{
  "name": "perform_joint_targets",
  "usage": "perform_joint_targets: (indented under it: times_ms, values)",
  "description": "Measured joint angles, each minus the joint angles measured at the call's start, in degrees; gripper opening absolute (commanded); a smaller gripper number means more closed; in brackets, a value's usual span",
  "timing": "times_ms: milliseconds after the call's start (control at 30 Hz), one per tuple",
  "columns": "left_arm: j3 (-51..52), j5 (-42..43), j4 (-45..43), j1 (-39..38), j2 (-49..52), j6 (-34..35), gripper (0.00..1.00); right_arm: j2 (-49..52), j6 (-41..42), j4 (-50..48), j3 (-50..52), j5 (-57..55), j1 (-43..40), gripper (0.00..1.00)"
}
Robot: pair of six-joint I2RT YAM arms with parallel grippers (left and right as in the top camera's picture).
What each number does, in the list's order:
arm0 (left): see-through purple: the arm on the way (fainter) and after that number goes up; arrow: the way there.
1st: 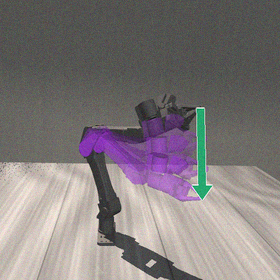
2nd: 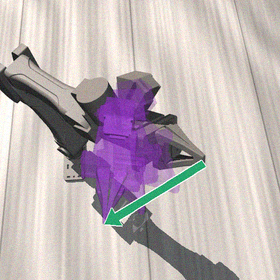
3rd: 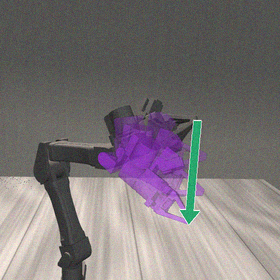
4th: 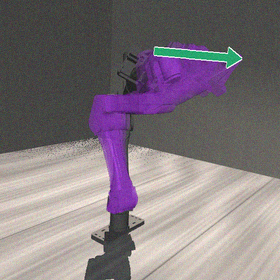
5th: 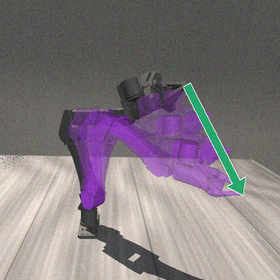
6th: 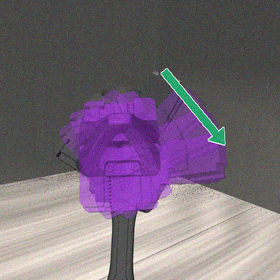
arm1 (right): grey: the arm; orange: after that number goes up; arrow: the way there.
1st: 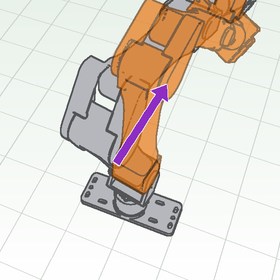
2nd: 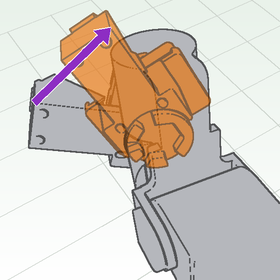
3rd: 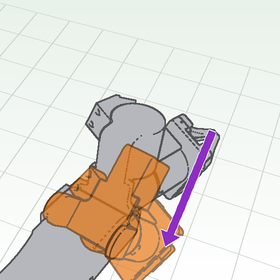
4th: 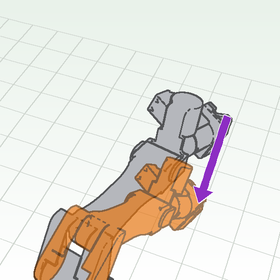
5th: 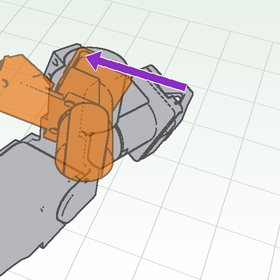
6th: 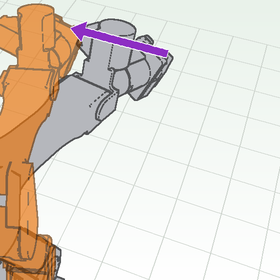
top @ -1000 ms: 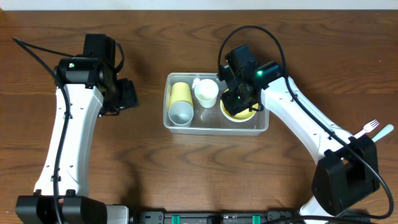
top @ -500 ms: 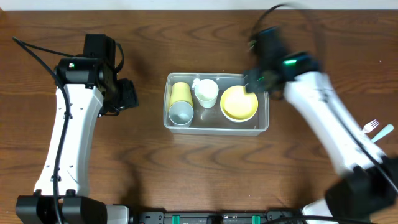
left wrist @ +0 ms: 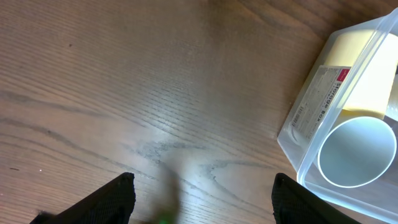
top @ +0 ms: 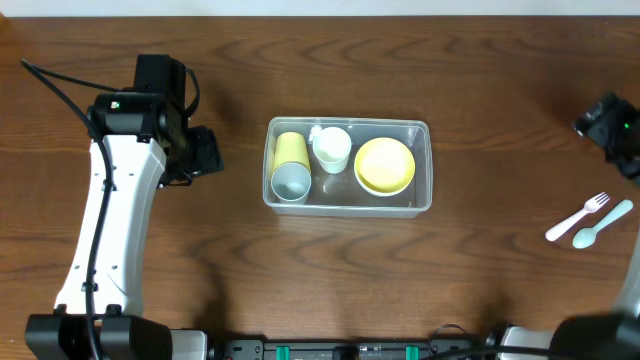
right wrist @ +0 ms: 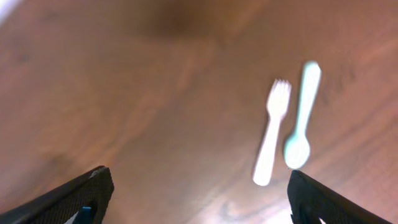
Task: Pack container
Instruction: 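Move right gripper to the white fork and grasp it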
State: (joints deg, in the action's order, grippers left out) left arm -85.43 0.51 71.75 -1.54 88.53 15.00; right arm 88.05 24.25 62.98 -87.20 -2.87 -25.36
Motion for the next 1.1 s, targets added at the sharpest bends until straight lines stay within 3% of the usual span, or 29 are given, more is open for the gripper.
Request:
perform_joint_targets:
  times_ms: [300,533,1100]
  values:
    - [0.0,0.0,0.0,0.0,0.0,0.0,0.71,15.9,-0.9,-1.9,3.5,1.4,-7.1,0.93]
    - [0.0,0.0,0.0,0.0,0.0,0.0,0.71,22.6,-2.2,-2.7,3.6,1.6,-8.9,0.94]
    - [0.0,0.0,0.0,0.0,0.0,0.0,0.71,28.5,-4.6,-9.8,7.3,1.9,-9.5,0.94]
